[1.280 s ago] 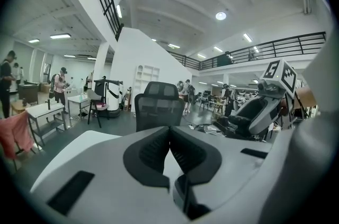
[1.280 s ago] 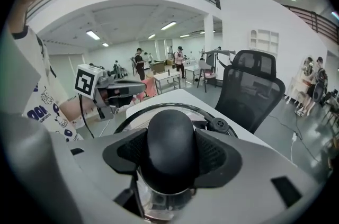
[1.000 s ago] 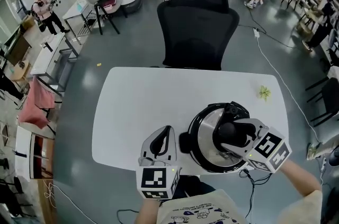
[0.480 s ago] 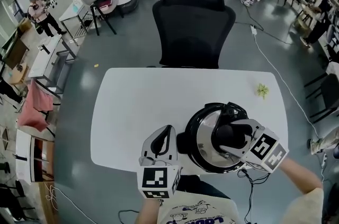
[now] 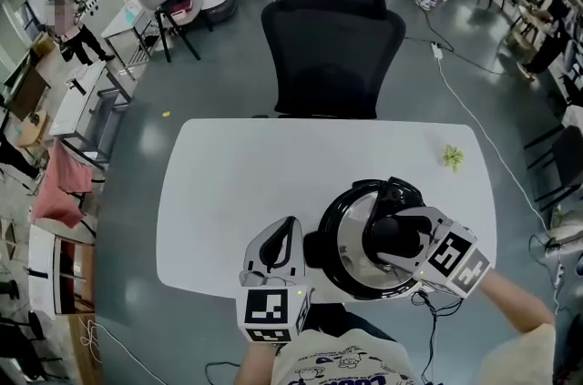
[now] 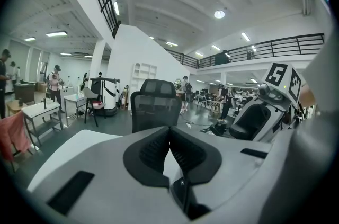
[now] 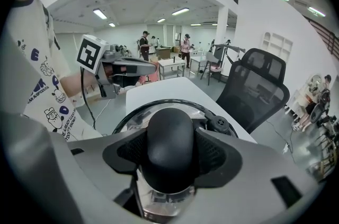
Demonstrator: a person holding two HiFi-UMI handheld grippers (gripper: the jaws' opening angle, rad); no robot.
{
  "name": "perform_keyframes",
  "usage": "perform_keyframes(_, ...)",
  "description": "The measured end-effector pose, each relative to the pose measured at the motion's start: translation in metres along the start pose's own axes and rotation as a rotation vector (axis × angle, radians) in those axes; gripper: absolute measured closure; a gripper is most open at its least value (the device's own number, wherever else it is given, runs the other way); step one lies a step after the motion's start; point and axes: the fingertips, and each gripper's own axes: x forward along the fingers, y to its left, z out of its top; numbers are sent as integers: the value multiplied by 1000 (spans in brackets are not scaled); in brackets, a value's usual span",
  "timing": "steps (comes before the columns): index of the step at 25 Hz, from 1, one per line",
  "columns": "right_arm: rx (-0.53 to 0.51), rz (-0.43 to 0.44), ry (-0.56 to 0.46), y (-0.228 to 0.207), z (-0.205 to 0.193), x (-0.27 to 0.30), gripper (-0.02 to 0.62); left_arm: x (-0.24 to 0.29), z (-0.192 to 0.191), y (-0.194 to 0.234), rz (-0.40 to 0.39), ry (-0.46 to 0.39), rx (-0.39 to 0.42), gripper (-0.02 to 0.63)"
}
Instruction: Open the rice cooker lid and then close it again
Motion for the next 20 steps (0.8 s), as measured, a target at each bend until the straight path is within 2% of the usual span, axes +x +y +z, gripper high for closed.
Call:
perform_keyframes(11,-42,10,23,7,-4,21,301,9,-1,2,-5,10,12,592)
perform_keyframes(20,-38,21,6,12,-3,25,301,13,0,2,-12,7,17,592)
